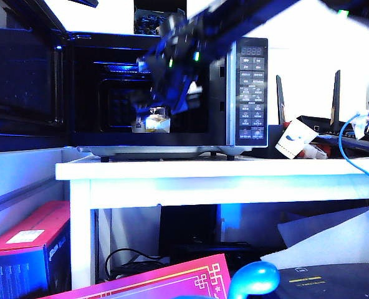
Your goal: Open the microwave door, place the box of snacks from the top of the microwave inside, then close the microwave door.
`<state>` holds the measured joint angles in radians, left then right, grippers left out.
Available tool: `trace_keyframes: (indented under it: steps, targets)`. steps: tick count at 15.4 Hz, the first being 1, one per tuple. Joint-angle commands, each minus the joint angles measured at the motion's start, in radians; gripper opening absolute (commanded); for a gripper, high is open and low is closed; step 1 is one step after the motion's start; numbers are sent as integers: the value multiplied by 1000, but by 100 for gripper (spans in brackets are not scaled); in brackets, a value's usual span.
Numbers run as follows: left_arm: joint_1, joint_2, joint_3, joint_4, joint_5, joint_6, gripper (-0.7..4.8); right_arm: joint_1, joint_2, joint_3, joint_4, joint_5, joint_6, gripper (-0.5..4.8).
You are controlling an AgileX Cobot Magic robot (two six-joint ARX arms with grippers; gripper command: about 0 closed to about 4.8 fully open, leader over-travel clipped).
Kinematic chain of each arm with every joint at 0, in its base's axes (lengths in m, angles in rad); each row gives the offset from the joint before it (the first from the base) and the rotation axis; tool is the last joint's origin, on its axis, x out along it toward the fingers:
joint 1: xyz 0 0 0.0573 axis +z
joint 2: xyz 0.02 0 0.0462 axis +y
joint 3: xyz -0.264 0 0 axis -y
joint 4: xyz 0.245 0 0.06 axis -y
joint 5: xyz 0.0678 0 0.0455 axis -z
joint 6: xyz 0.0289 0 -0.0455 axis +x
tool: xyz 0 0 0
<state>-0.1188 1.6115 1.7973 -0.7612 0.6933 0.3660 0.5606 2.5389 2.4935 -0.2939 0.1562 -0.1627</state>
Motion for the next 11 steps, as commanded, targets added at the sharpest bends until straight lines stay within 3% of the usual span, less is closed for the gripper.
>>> trace_keyframes:
  steps: [1,5,11]
  targets:
    - [1,-4,2,22,9,0,-5,3,-61,5,-133,-2,-2,479]
    - [1,-4,2,23,11,0,-5,3,-96,5,-322,3,0,479]
    - [1,-4,2,15,11,0,-5,0,-86,4,-237,34,22,479]
